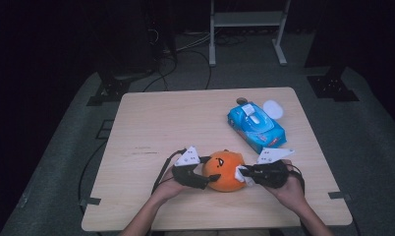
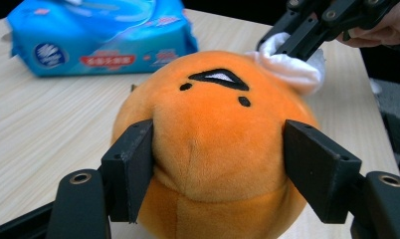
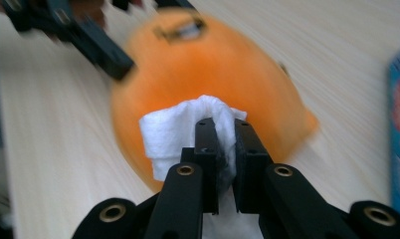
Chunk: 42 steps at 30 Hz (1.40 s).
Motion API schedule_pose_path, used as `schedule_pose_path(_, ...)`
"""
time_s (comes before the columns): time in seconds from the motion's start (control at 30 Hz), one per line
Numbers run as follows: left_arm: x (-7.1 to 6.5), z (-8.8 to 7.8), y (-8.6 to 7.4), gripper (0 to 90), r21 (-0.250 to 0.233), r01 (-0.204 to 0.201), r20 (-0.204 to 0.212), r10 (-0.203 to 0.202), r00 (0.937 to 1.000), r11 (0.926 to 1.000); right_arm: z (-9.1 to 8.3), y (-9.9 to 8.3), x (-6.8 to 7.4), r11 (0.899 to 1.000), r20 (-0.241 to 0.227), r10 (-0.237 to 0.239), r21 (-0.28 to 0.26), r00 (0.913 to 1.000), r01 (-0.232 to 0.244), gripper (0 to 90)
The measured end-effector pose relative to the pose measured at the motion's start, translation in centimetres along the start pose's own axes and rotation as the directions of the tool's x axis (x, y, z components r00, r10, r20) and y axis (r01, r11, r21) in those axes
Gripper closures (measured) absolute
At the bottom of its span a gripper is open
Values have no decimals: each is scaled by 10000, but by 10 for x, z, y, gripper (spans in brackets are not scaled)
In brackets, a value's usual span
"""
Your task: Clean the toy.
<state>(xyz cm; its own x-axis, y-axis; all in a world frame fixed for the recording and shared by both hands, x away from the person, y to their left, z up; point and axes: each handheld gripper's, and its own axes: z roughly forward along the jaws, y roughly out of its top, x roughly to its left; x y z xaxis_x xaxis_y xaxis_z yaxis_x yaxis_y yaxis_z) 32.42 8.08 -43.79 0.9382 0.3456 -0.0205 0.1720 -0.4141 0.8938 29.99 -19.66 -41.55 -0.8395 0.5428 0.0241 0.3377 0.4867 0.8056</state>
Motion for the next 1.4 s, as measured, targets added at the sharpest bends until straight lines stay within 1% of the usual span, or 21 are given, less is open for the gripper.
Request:
schedule_pose_path(0.1, -7, 2, 3, 303, 327, -473, -66, 476, 9988, 9983, 7, 12, 15, 9985, -173, -522, -178, 9985, 519, 822)
schedule_pose_path(0.17, -4, -1, 0, 304, 269, -371, 22, 371, 9993, 9989, 10, 15, 20, 9967, -78, -809, -60, 9967, 808, 823)
schedule_pose_path(0.23, -2, -1, -2, 303, 148, -220, 51, 219, 9997, 9996, 8, 12, 16, 9975, -146, -704, -93, 9974, 702, 823)
schedule_pose_path(0.4, -3, 1, -1, 300, 11, -77, 76, 77, 9999, 10000, -1, 3, 5, 9992, 179, -380, -113, 9991, 382, 823)
schedule_pose_path(0.5, -12, 6, 3, 303, 183, -573, 185, 570, 9982, 9982, 0, 8, 12, 9989, 72, -398, -244, 9992, 400, 822)
schedule_pose_path(0.53, -15, 7, 3, 303, 261, -725, 199, 720, 9972, 9970, 3, 12, 16, 9982, -144, -468, -384, 9988, 462, 822)
schedule_pose_path(0.6, -19, 8, 3, 303, 443, -1059, 219, 1051, 9942, 9934, 5, 17, 23, 9968, -262, -694, -421, 9972, 683, 822)
schedule_pose_path(0.63, -19, 7, 2, 306, 468, -1097, 239, 1087, 9938, 9929, 6, 19, 25, 9957, -267, -834, -421, 9962, 823, 822)
schedule_pose_path(0.7, -19, 6, 0, 322, 477, -1125, 394, 1107, 9931, 9925, 4, 19, 23, 9958, -211, -825, -425, 9964, 815, 822)
schedule_pose_path(0.77, -19, 6, -2, 328, 507, -1159, 459, 1137, 9925, 9920, -1, 16, 13, 9970, 16, -613, -477, 9981, 613, 822)
schedule_pose_path(0.87, -17, 5, -2, 322, 500, -1029, 478, 1005, 9938, 9934, -6, 7, 1, 9988, 419, -299, -384, 9987, 315, 821)
schedule_pose_path(0.93, -15, 5, -1, 279, 321, -705, 425, 691, 9967, 9970, -8, 1, -5, 9996, 377, 10, -294, 9993, 1, 821)
schedule_pose_path(0.97, -13, 5, 1, 238, 165, -321, 339, 315, 9989, 9993, -8, 0, -5, 9996, 406, 33, -281, 9992, -22, 822)
schedule_pose_path(1.0, -13, 6, 2, 199, 111, -99, 275, 96, 9996, 9999, -7, -1, -3, 9997, 416, -75, -208, 9991, 84, 822)
schedule_pose_path(1.03, -12, 7, 2, 196, 74, 131, 166, -133, 9998, 9999, -6, 0, -1, 9998, 396, -109, -178, 9992, 116, 822)
schedule_pose_path(1.1, -12, 8, 0, 227, 165, 123, -4, -123, 9999, 9998, -5, 2, 3, 9994, 388, -302, -142, 9988, 308, 822)
schedule_pose_path(1.13, -12, 8, 0, 247, 165, 141, 29, -142, 9999, 9998, -4, 3, 6, 9993, 367, -341, -152, 9987, 347, 822)
schedule_pose_path(1.2, -14, 10, 1, 279, 159, -90, 35, 90, 10000, 9998, -1, 9, 13, 9986, 238, -481, -226, 9986, 486, 822)
schedule_pose_path(1.23, -17, 11, 3, 292, 230, -376, -9, 376, 9993, 9990, 1, 11, 16, 9981, 177, -560, -245, 9983, 565, 821)
schedule_pose_path(1.33, -23, 12, 4, 309, 271, -869, -26, 870, 9962, 9958, 6, 22, 26, 9943, 95, -1003, -349, 9949, 1006, 821)
schedule_pose_path(1.4, -24, 12, 3, 326, 271, -1097, 46, 1096, 9940, 9936, 4, 26, 25, 9934, 192, -1044, -463, 9944, 1052, 821)
